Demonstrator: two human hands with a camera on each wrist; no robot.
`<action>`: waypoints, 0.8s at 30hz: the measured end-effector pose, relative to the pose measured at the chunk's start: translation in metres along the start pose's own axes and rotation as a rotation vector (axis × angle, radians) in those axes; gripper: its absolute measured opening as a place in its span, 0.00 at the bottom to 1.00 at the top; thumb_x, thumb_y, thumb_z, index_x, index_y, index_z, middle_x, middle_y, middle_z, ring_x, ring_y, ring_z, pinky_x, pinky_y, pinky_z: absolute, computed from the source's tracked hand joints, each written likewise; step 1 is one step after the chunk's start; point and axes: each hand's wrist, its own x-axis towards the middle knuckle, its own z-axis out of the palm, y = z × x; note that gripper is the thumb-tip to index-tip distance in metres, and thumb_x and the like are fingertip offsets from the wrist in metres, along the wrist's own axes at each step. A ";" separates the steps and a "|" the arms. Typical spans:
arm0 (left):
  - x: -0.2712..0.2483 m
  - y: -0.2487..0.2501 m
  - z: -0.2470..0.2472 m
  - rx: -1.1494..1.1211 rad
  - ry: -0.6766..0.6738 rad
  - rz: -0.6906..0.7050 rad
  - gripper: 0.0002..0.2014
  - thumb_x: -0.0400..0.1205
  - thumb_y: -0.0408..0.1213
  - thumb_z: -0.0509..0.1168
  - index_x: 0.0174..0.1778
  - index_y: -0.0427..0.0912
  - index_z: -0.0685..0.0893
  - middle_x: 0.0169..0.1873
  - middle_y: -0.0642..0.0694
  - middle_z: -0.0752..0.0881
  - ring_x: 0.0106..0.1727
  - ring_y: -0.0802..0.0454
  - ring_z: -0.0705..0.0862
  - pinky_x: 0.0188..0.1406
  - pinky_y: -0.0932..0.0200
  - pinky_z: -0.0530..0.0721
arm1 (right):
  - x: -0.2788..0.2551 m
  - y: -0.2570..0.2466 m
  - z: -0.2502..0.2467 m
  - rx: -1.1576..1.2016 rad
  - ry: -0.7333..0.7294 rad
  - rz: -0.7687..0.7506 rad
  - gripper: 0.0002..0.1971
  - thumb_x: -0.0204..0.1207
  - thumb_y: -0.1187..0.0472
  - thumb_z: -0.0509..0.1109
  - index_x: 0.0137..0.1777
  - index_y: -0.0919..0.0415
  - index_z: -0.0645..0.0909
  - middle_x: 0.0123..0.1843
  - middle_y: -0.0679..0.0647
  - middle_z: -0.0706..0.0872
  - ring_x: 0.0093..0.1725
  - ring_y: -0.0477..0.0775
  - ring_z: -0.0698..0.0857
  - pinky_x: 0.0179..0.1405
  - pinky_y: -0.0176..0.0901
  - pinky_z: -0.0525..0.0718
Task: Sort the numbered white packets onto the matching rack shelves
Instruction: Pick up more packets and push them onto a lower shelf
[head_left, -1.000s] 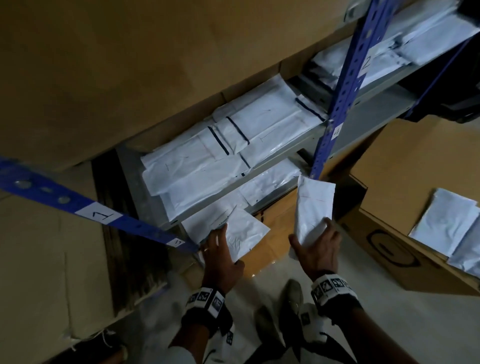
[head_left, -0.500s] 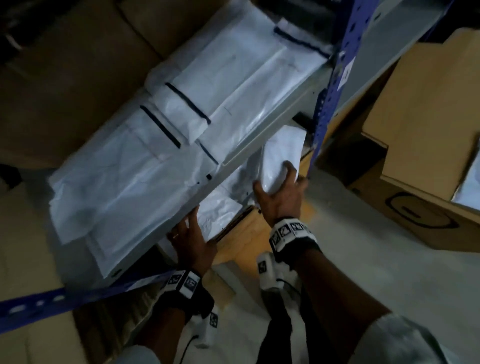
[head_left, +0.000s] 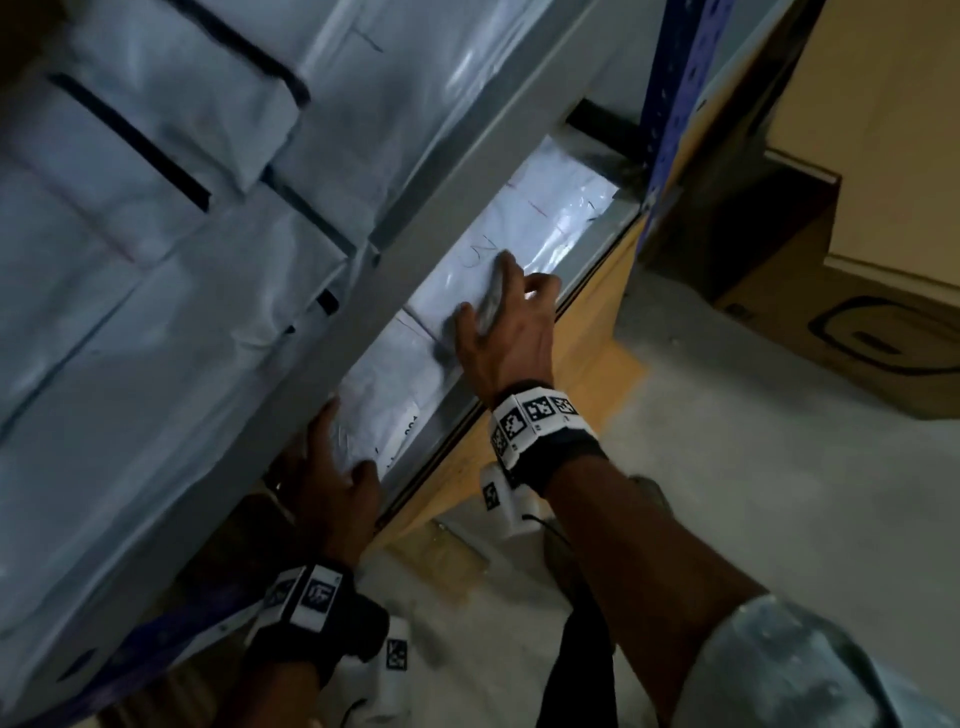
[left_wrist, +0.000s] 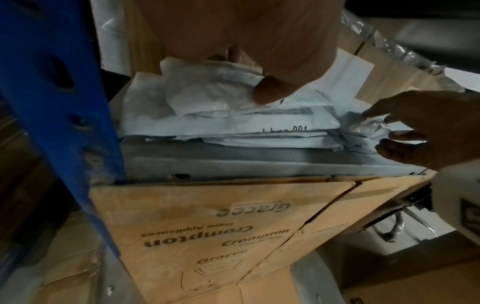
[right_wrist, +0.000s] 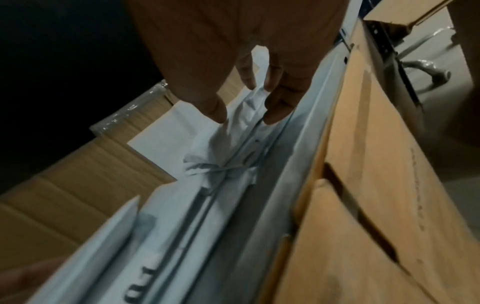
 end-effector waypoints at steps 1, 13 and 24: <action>0.000 -0.001 0.004 -0.009 0.014 0.022 0.39 0.68 0.44 0.65 0.80 0.59 0.70 0.82 0.49 0.63 0.83 0.40 0.61 0.78 0.30 0.66 | 0.001 0.006 -0.003 -0.038 -0.005 -0.026 0.33 0.82 0.50 0.70 0.85 0.56 0.67 0.74 0.62 0.67 0.72 0.64 0.74 0.68 0.49 0.80; 0.007 0.006 0.034 0.083 0.076 0.140 0.31 0.86 0.60 0.53 0.87 0.60 0.59 0.85 0.44 0.60 0.86 0.45 0.58 0.82 0.34 0.53 | 0.089 0.016 -0.040 -0.666 -0.176 -0.306 0.36 0.85 0.31 0.49 0.90 0.44 0.54 0.92 0.58 0.47 0.90 0.70 0.43 0.86 0.73 0.46; 0.008 0.007 0.043 0.139 0.079 0.076 0.31 0.89 0.55 0.44 0.89 0.48 0.53 0.88 0.43 0.55 0.88 0.44 0.53 0.84 0.33 0.45 | 0.091 0.021 -0.016 -0.824 -0.150 -0.430 0.47 0.79 0.22 0.38 0.92 0.51 0.48 0.92 0.59 0.46 0.90 0.69 0.41 0.83 0.79 0.38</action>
